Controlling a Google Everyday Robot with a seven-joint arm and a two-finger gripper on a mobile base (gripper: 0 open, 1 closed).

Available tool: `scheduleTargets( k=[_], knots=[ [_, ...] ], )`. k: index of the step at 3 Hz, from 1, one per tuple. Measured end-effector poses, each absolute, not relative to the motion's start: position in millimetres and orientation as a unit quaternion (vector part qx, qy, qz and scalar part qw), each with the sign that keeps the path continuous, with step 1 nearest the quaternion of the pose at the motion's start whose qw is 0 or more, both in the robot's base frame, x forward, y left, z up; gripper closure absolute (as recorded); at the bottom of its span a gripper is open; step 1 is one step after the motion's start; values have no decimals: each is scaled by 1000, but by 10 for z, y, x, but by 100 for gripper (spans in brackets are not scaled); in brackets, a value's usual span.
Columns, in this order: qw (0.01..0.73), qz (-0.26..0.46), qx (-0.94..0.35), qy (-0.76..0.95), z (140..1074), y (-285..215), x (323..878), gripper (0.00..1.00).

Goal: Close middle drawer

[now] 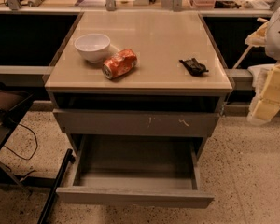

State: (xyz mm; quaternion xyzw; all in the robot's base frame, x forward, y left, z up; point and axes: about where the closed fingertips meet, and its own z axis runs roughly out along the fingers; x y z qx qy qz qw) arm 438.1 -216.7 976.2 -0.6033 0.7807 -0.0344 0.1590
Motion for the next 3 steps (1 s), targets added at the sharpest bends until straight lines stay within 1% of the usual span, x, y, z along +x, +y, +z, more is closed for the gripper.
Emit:
scheduleTargets(
  k=[2, 3],
  knots=[
    [164, -31, -603, 780, 9656, -2160, 4307, 0],
    [181, -25, -584, 791, 9312, -2190, 4114, 0]
  ],
)
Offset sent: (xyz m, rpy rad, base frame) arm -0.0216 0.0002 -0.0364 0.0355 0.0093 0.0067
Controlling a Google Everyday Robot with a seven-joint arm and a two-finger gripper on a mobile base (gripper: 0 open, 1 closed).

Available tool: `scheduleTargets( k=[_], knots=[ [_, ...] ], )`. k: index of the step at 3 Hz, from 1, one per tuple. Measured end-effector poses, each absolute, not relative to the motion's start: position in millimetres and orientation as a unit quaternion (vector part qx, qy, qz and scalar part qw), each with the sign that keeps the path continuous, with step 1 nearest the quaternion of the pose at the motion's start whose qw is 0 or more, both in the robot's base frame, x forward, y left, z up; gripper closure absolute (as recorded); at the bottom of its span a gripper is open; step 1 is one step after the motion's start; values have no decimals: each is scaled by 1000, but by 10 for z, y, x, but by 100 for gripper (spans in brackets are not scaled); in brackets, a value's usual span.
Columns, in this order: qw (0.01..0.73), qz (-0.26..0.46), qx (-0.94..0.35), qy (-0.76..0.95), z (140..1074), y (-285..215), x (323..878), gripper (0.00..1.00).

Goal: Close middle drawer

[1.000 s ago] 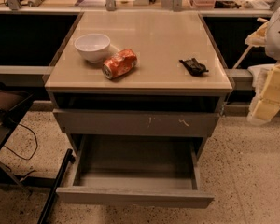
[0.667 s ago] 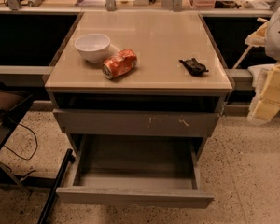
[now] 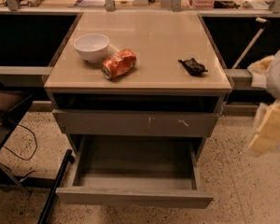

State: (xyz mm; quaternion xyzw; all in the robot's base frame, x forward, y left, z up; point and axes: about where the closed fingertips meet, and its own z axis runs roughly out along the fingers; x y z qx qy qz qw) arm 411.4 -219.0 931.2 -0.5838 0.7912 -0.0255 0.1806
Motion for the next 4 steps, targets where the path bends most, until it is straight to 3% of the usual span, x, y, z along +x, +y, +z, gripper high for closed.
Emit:
scheduleTargets(
  k=[2, 3, 4],
  knots=[
    [200, 6, -547, 813, 7954, -2325, 3698, 0],
    [151, 48, -530, 833, 6639, -2293, 3382, 0],
    [108, 81, -531, 837, 5949, -2220, 3050, 0]
  ],
)
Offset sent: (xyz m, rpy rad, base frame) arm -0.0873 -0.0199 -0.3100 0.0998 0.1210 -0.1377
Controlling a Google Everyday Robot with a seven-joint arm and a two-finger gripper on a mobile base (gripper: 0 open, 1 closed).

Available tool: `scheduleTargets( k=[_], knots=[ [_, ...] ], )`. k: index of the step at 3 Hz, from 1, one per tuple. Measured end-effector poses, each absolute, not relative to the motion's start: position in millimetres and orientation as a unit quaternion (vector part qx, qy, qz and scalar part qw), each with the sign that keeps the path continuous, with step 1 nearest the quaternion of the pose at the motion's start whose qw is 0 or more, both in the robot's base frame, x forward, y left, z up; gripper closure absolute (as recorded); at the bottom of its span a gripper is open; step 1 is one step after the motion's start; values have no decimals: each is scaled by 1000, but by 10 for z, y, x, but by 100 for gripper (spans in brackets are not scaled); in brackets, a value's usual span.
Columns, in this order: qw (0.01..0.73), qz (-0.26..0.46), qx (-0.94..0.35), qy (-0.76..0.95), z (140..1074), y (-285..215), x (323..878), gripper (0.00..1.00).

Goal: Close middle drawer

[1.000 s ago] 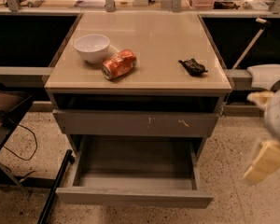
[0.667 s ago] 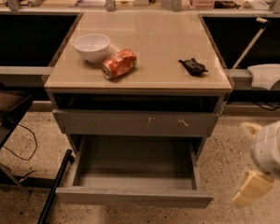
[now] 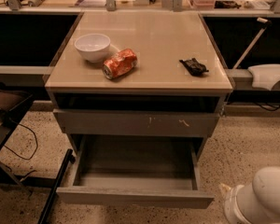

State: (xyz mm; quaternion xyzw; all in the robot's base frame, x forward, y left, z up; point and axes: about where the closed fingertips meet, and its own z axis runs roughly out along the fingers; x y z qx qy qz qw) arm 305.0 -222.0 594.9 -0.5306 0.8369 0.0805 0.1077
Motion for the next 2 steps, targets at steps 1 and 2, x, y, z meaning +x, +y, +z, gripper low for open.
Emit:
scheduleTargets(
  k=[1, 2],
  knots=[
    [102, 86, -530, 838, 5870, -2217, 2986, 0],
    [116, 94, -521, 841, 5865, -2213, 2942, 0]
  ],
)
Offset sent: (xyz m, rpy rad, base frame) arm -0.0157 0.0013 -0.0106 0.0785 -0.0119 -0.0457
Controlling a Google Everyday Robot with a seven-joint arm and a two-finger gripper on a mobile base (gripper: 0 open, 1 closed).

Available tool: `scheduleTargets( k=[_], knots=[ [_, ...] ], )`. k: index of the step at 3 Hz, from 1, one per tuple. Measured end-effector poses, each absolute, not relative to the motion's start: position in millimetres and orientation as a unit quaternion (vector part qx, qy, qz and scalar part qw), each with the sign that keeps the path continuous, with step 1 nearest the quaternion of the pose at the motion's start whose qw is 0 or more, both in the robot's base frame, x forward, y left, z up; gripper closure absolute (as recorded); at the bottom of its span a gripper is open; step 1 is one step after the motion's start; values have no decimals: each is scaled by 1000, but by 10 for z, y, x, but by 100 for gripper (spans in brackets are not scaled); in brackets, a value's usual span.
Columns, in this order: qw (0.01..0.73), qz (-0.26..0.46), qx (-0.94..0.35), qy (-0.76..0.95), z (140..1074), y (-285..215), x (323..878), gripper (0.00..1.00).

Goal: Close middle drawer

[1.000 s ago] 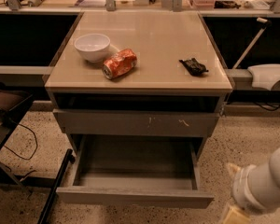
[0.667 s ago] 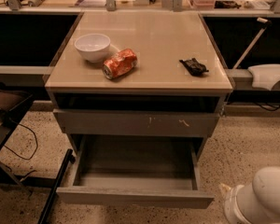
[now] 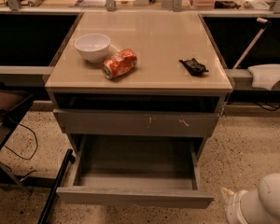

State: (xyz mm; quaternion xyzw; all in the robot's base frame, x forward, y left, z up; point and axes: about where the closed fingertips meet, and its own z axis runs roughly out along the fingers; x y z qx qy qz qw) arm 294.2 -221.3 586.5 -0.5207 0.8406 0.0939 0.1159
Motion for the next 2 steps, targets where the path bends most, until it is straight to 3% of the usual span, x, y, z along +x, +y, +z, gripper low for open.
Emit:
scheduleTargets(
  k=[2],
  knots=[
    [167, 221, -482, 831, 4974, -1844, 2559, 0]
  ],
)
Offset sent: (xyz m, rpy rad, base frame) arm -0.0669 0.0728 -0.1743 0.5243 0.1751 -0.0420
